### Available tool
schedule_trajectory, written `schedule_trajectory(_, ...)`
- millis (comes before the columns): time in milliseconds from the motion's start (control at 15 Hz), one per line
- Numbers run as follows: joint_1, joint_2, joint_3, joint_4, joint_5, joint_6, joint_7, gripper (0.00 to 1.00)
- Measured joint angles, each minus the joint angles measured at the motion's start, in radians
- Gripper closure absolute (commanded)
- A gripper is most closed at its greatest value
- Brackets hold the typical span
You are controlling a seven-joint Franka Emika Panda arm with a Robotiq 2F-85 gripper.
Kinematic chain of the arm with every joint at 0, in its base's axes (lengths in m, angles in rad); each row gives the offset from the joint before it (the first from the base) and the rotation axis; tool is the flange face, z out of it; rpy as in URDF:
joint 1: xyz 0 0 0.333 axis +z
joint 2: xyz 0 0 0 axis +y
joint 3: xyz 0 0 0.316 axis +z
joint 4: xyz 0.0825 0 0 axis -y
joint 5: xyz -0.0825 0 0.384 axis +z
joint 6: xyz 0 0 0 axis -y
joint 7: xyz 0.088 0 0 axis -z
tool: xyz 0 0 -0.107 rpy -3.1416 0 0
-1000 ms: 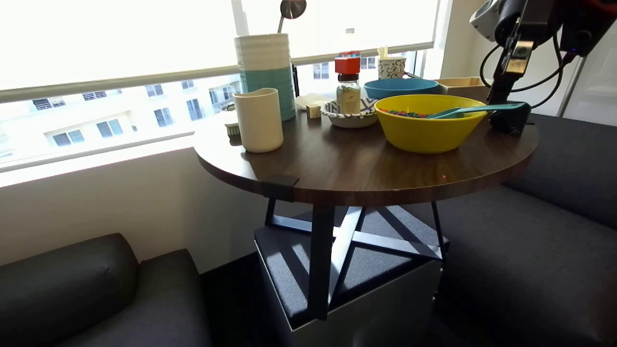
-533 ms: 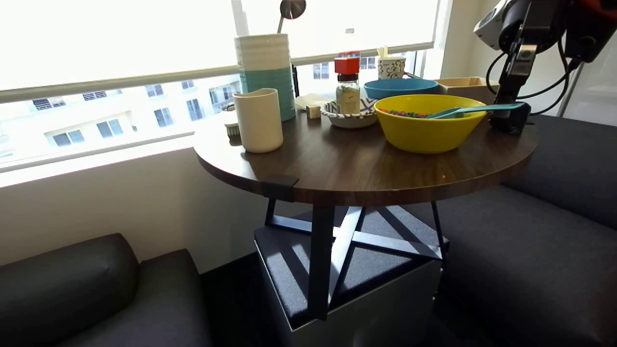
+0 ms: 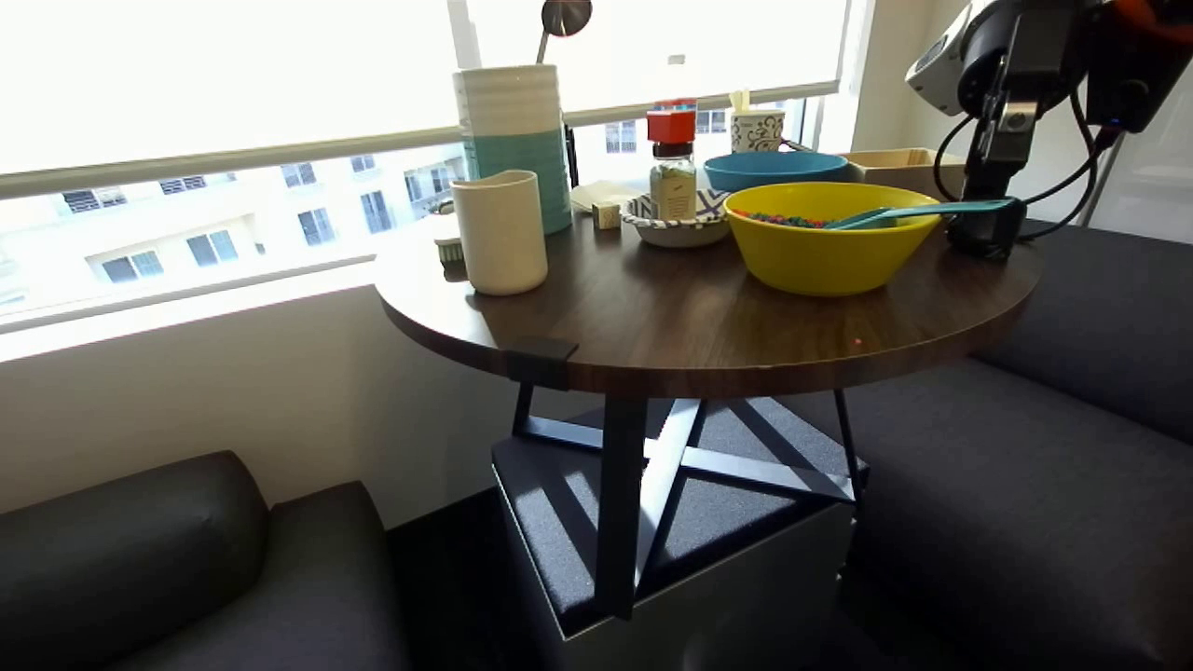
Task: Use the measuring spoon to place contents from the yellow bowl into the blue bowl.
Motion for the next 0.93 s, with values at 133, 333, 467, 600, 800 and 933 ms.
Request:
schedule_trajectory(133, -0.006, 0.012, 0.009, 0.001, 0.001, 0.000, 0.002, 0.64)
schedule_trajectory(333, -0.018, 0.020, 0.013, 0.006, 0.007, 0.000, 0.004, 0.34)
schedule_trajectory(467, -0.031, 0.020, 0.014, 0.009, 0.013, 0.000, 0.004, 0.37)
schedule_trajectory(600, -0.046, 0.020, 0.014, 0.011, 0.021, 0.000, 0.005, 0.78)
schedule_trajectory(800, -0.058, 0.020, 0.014, 0.011, 0.026, 0.000, 0.008, 0.89)
schedule_trajectory(933, -0.058, 0.021, 0.014, 0.011, 0.029, 0.000, 0.012, 1.00)
